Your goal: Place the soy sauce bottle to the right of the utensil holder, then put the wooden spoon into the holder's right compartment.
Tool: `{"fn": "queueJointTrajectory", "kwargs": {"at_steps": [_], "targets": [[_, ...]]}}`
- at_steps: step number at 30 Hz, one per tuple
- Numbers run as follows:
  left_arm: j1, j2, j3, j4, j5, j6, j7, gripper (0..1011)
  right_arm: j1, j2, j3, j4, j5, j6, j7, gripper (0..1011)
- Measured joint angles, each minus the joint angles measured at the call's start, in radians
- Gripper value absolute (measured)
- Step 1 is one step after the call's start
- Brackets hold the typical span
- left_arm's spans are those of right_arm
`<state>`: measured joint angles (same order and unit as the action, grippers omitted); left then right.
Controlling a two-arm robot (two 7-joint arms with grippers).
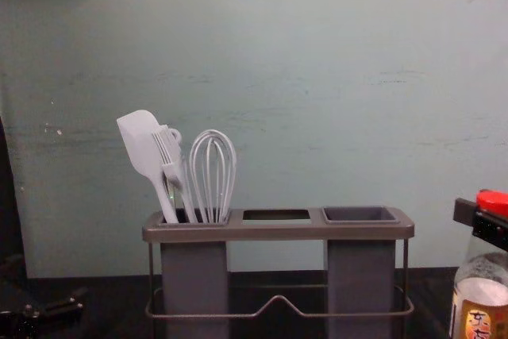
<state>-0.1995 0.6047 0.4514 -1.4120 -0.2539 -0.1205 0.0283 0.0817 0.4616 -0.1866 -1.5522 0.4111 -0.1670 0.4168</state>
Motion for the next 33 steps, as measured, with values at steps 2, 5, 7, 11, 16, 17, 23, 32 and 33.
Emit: {"fn": "queueJointTrajectory", "kwargs": {"at_steps": [2, 5, 7, 11, 16, 17, 23, 32, 33], "targets": [[0.0, 0.0, 0.0, 0.0, 0.0, 0.0, 0.0, 1011, 0.02, -0.008, -0.004, 0.02, -0.008, 0.002, 0.001, 381], [0.0, 0.0, 0.0, 0.0, 0.0, 0.0, 0.0, 1011, 0.04, -0.018, -0.009, 0.04, -0.016, 0.002, 0.004, 382], [0.0, 0.0, 0.0, 0.0, 0.0, 0.0, 0.0, 1011, 0.061, -0.028, -0.015, 0.065, -0.026, -0.005, 0.009, 381], [0.0, 0.0, 0.0, 0.0, 0.0, 0.0, 0.0, 1011, 0.079, -0.038, -0.021, 0.085, -0.037, -0.01, 0.012, 381], [0.0, 0.0, 0.0, 0.0, 0.0, 0.0, 0.0, 1011, 0.106, -0.055, -0.032, 0.117, -0.05, -0.016, 0.016, 381], [0.0, 0.0, 0.0, 0.0, 0.0, 0.0, 0.0, 1012, 0.109, -0.057, -0.033, 0.121, -0.051, -0.017, 0.017, 381], [0.0, 0.0, 0.0, 0.0, 0.0, 0.0, 0.0, 1011, 0.125, -0.073, -0.036, 0.144, -0.051, -0.017, 0.019, 381], [0.0, 0.0, 0.0, 0.0, 0.0, 0.0, 0.0, 1011, 0.131, -0.081, -0.036, 0.156, -0.057, -0.019, 0.018, 381], [0.0, 0.0, 0.0, 0.0, 0.0, 0.0, 0.0, 1012, 0.131, -0.082, -0.036, 0.157, -0.057, -0.019, 0.018, 381]]}}
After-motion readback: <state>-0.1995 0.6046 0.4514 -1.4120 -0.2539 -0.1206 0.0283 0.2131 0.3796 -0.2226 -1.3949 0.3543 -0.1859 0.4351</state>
